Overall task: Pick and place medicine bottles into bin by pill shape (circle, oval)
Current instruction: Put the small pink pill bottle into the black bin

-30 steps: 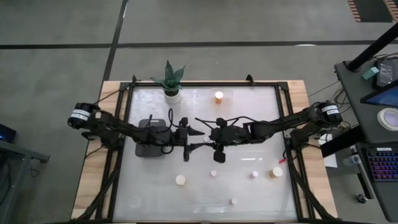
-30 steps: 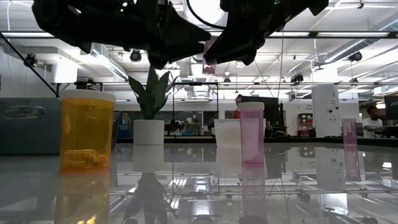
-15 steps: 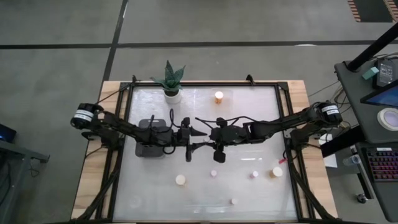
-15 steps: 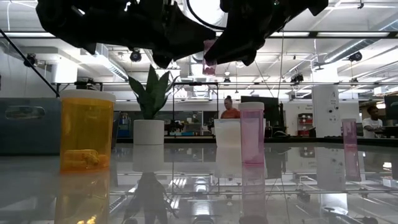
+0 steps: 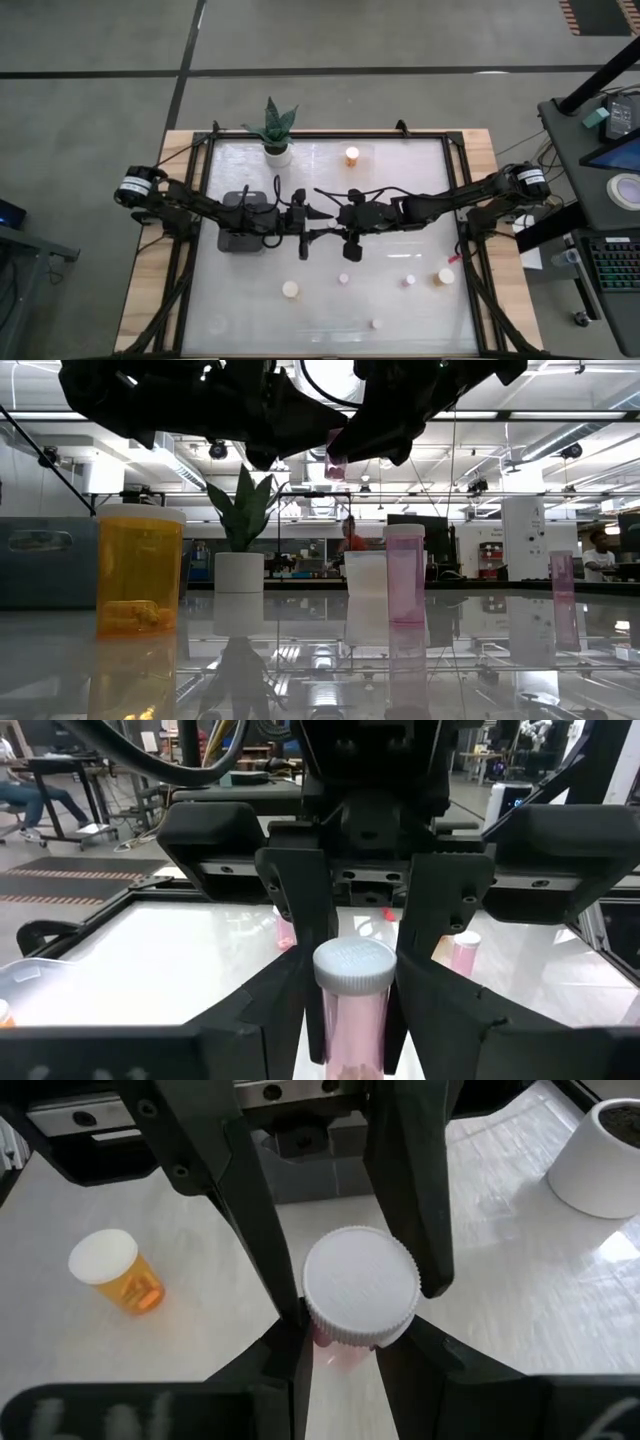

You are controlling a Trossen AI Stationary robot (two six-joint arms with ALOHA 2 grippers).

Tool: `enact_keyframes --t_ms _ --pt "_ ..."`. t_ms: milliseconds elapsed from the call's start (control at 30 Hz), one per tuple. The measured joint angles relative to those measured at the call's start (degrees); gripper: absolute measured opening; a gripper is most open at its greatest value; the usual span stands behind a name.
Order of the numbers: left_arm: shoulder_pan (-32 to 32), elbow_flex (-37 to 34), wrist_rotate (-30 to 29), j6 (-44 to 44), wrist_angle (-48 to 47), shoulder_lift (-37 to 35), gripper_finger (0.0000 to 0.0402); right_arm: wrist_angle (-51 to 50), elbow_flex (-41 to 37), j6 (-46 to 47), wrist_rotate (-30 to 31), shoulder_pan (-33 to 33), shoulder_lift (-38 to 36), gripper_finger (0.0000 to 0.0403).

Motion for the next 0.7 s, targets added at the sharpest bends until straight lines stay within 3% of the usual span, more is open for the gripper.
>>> enact_keyframes --t_ms 167,433,700 --pt "0.0 0.0 0.0 0.2 0.0 0.0 0.0136 0.0 0.0 0.0 0.0 0.0 0.0 0.0089" --pt "0.0 0.0 0.0 0.2 -0.1 0.0 0.0086 0.0 0.0 0.0 0.1 0.0 0.0 0.0089" --pt "0.0 0.0 0.0 0.2 -0.1 0.0 0.0095 0.0 0.0 0.0 0.1 0.0 0.0 0.0091"
